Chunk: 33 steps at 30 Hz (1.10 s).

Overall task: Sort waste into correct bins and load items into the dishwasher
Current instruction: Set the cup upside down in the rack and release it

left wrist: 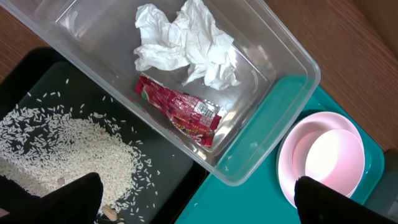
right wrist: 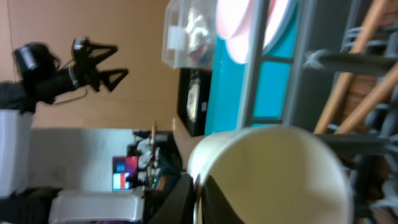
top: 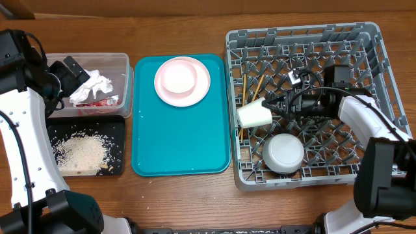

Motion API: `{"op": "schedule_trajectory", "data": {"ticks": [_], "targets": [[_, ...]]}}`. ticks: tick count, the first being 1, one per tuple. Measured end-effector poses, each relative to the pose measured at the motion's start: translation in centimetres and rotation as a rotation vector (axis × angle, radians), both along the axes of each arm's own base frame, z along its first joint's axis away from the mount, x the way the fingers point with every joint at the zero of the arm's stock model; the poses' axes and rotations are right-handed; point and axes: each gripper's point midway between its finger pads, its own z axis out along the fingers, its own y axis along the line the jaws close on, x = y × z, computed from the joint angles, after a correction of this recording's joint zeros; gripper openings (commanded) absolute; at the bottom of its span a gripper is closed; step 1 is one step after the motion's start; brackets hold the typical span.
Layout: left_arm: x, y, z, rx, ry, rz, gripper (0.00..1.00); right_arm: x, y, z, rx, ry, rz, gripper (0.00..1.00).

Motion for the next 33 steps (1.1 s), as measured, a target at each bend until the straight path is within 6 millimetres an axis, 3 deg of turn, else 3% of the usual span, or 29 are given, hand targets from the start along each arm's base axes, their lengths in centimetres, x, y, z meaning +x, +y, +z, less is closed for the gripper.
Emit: {"op": "schedule_trajectory", "data": {"ticks": [13, 23, 29, 32, 33], "targets": [[0.0, 0.0, 0.0, 0.000, 0.000, 0.000, 1.00, 0.8, -2.5, -2.3, -0.140, 0.072, -0.096, 0.27], [0.0, 0.0, 0.0, 0.000, 0.000, 0.000, 1.00, 0.8, -6.8, -4.5, -0.267, 0.178, -0.212, 0.38], [0.0, 0.0, 0.0, 0.000, 0.000, 0.000, 1.00, 2.0, -9.0, -2.2, -0.320, 0.211, -0.259, 0.40], [0.0, 0.0, 0.0, 0.000, 0.000, 0.000, 1.00, 3.0, -10.0, 0.6, -0.405, 0.214, -0.272, 0.25], [0.0, 0.0, 0.0, 0.000, 0.000, 0.000, 1.00, 3.2, -10.1, 1.8, -0.435, 0.206, -0.272, 0.13]]}}
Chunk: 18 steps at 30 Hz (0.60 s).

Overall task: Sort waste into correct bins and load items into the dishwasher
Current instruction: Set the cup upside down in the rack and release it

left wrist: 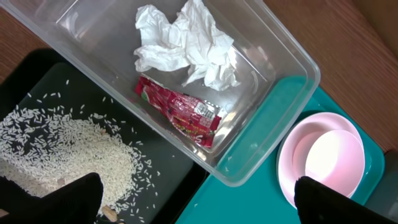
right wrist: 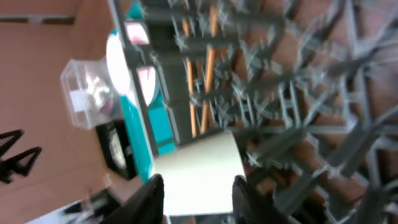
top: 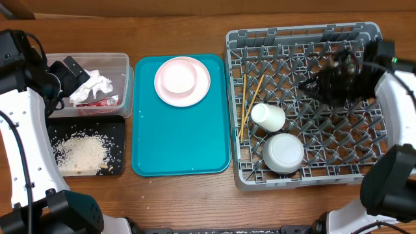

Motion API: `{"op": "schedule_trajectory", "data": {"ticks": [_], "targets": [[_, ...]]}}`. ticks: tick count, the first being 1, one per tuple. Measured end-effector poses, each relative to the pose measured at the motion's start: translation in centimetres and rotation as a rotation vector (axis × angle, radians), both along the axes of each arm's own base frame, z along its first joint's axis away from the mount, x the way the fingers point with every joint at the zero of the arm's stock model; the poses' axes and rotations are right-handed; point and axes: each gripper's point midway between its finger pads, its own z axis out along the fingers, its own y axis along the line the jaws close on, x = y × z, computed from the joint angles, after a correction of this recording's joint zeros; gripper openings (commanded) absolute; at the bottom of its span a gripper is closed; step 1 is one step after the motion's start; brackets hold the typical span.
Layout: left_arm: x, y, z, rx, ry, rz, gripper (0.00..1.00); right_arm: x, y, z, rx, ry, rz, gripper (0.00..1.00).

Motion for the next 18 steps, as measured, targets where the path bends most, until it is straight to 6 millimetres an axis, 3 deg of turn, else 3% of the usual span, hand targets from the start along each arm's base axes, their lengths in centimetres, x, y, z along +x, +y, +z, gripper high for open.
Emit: {"op": "schedule_trajectory", "data": {"ticks": [2, 5, 9, 11, 14, 18], "targets": [[0.0, 0.0, 0.0, 0.000, 0.000, 0.000, 1.00, 0.5, 1.2, 2.8, -0.075, -0.034, 0.048, 0.07], [0.0, 0.0, 0.0, 0.000, 0.000, 0.000, 1.00, -0.3, 4.8, 4.2, -0.132, -0.055, 0.154, 0.04], [0.0, 0.0, 0.0, 0.000, 0.000, 0.000, 1.00, -3.0, 10.5, 3.7, -0.192, -0.036, 0.330, 0.04], [0.0, 0.0, 0.0, 0.000, 0.000, 0.000, 1.00, -4.2, 12.3, 2.8, -0.236, -0.017, 0.379, 0.04], [0.0, 0.0, 0.0, 0.000, 0.000, 0.000, 1.00, -5.3, 12.9, 1.1, -0.336, 0.035, 0.386, 0.04], [0.0, 0.0, 0.0, 0.000, 0.000, 0.000, 1.00, -5.9, 11.2, -1.1, -0.495, 0.112, 0.318, 0.04]]}}
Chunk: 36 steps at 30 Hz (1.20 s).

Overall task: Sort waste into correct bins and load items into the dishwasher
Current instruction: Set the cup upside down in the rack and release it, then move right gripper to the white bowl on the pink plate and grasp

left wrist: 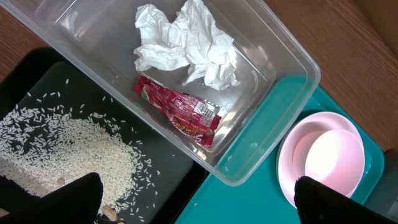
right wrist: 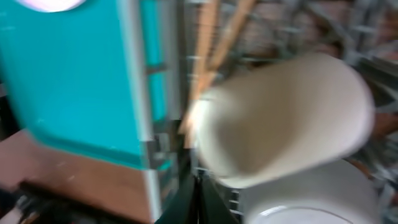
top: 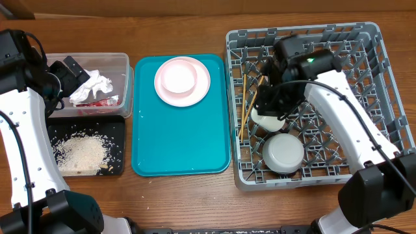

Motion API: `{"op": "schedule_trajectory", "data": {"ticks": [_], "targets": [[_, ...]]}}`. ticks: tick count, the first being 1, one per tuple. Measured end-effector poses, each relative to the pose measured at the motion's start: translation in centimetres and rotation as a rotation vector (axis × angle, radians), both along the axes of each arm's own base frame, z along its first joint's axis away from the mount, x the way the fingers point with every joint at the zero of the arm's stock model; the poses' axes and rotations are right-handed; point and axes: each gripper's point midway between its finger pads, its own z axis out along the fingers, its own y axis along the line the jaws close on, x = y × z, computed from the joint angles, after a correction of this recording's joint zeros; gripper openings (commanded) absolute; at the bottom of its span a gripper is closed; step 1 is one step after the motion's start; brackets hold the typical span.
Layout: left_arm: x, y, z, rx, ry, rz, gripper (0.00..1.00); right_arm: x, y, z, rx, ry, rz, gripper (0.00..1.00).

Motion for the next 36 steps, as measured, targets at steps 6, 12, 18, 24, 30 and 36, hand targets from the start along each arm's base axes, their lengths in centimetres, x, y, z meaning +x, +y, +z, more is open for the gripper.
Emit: {"op": "schedule_trajectory", "data": {"ticks": [6, 12, 18, 24, 30, 36], "targets": [[0.0, 0.0, 0.0, 0.000, 0.000, 0.000, 1.00, 0.4, -2.2, -0.9, -0.122, -0.009, -0.070, 0.04], [0.0, 0.0, 0.0, 0.000, 0.000, 0.000, 1.00, 0.1, -4.7, -2.1, -0.253, -0.021, -0.142, 0.04], [0.0, 0.0, 0.0, 0.000, 0.000, 0.000, 1.00, -0.4, -5.4, -2.8, -0.295, 0.003, -0.159, 0.05], [0.0, 0.0, 0.0, 0.000, 0.000, 0.000, 1.00, -0.1, -5.4, -3.3, -0.291, -0.014, -0.172, 0.06], [0.0, 0.0, 0.0, 0.000, 0.000, 0.000, 1.00, -0.2, -5.4, -3.0, -0.293, -0.006, -0.177, 0.06], [0.0, 0.0, 0.0, 0.000, 0.000, 0.000, 1.00, 4.5, -2.4, 5.1, -0.137, -0.203, -0.146, 0.06]]}}
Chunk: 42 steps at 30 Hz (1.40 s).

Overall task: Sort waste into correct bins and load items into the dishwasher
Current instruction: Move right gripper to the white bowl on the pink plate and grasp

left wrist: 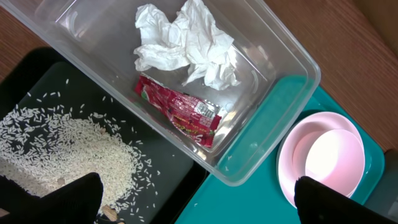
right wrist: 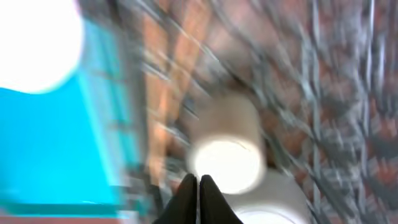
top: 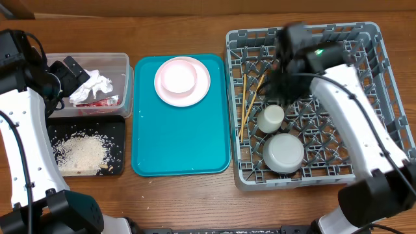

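Note:
A cream cup [top: 271, 118] stands on end in the grey dish rack [top: 370, 97], just behind a white bowl [top: 283, 153] turned upside down. Wooden chopsticks [top: 250, 104] lie at the rack's left side. My right gripper [right wrist: 199, 183] is shut and empty, hovering over the cup [right wrist: 227, 155]; this view is blurred by motion. A pink bowl on a pink plate [top: 182, 79] sits on the teal tray [top: 182, 143]. My left gripper [left wrist: 199, 205] hangs open above the clear bin [left wrist: 273, 81] holding a crumpled tissue [left wrist: 186, 43] and a red wrapper [left wrist: 180, 111].
A black tray [top: 88, 146] of spilled rice [left wrist: 68, 149] lies in front of the clear bin at the left. The rack's tines stand up all round the cup and bowl. Bare wooden table shows along the front edge.
The cup lay on its side with my shut right gripper against it; now it stands on end. My right gripper has moved back, higher over the rack. The left arm is unchanged.
First my right gripper held the cup on its side at the rack's left. Then the cup lay in the rack and the gripper was open at the far right. Later it was shut beside the cup, which now stands on end. The left arm never moved.

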Motion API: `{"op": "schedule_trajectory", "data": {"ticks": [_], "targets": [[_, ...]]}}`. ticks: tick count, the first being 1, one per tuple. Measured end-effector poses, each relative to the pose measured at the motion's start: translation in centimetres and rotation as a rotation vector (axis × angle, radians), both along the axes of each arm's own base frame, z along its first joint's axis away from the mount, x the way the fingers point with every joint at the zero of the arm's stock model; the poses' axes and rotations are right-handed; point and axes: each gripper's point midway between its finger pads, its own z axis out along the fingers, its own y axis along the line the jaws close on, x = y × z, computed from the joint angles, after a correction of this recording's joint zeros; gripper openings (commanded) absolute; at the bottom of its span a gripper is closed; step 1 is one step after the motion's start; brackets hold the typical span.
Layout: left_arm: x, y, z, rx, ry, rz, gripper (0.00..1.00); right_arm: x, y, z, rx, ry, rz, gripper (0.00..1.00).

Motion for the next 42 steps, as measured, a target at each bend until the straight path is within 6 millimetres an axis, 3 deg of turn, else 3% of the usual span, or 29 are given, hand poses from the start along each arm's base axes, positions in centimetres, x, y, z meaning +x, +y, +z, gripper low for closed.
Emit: {"op": "schedule_trajectory", "data": {"ticks": [3, 6, 9, 13, 17, 19, 25, 28, 33, 42], "targets": [[0.0, 0.0, 0.0, 0.000, 0.000, 0.000, 1.00, 2.8, 3.2, 6.2, 0.104, -0.212, 0.078, 0.13], [0.0, 0.0, 0.0, 0.000, 0.000, 0.000, 1.00, 4.0, 7.1, 9.8, 0.170, -0.373, 0.186, 0.17], [0.0, 0.0, 0.0, 0.000, 0.000, 0.000, 1.00, 4.3, 11.5, 11.5, 0.208, -0.488, 0.305, 0.22], [0.0, 0.0, 0.0, 0.000, 0.000, 0.000, 1.00, 5.0, 17.1, 11.5, 0.211, -0.600, 0.456, 0.29], [0.0, 0.0, 0.0, 0.000, 0.000, 0.000, 1.00, 6.6, 21.9, 7.2, 0.153, -0.631, 0.585, 0.41], [0.0, 0.0, 0.0, 0.000, 0.000, 0.000, 1.00, 7.8, 23.9, 2.5, 0.104, -0.597, 0.654, 0.42], [0.0, 0.0, 0.0, 0.000, 0.000, 0.000, 1.00, 10.0, 25.5, -7.4, 0.025, -0.514, 0.728, 0.49], [0.0, 0.0, 0.0, 0.000, 0.000, 0.000, 1.00, 10.1, 25.8, -11.2, 0.007, -0.466, 0.766, 0.49], [0.0, 0.0, 0.0, 0.000, 0.000, 0.000, 1.00, 9.7, 26.2, -14.2, 0.012, -0.424, 0.817, 0.49], [0.0, 0.0, 0.0, 0.000, 0.000, 0.000, 1.00, 9.5, 26.9, -14.1, 0.036, -0.439, 0.858, 0.50]]}}
